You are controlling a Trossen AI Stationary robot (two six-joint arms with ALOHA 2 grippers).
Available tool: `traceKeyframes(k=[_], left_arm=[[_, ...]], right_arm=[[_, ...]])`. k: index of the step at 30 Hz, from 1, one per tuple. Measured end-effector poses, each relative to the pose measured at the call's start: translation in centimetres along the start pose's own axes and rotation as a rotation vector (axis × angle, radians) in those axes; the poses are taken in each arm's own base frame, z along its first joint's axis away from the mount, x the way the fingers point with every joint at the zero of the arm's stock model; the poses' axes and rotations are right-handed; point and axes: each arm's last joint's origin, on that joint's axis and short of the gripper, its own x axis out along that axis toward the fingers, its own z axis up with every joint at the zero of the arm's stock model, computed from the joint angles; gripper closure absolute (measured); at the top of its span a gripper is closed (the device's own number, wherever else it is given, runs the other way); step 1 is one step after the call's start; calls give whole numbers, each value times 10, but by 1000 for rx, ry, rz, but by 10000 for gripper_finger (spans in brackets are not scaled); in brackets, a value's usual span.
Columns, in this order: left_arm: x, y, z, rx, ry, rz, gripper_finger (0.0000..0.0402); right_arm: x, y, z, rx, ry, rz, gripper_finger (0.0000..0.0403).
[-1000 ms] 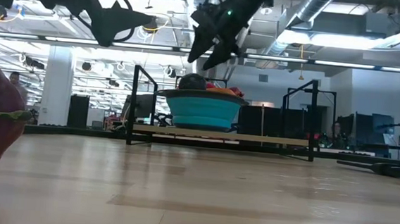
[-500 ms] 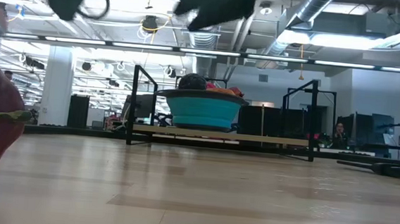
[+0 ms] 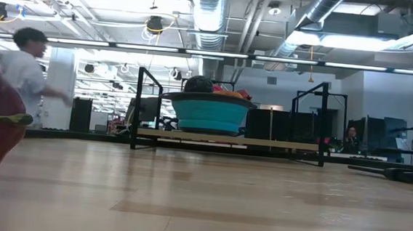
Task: Pick & Place Fruit
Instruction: Put the red apple into the blue strainer bowl on the shelf
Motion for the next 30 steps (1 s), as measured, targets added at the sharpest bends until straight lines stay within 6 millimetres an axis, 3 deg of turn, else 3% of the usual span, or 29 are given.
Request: traceKeyframes(k=[4, 11, 22, 30], left_arm=[[11, -15, -12, 29, 122, -82, 92], [43, -10, -45, 71, 264, -45, 92], [77, -10, -75, 47, 260, -16, 92], [91, -7, -99, 18, 298, 27, 92]], right_arm=[[4, -3, -17, 68, -28, -19, 113], [2, -2, -35, 205, -226, -63, 113], [-10, 14, -42, 283, -276, 1, 113], [-14, 21, -44, 306, -286, 32, 113]])
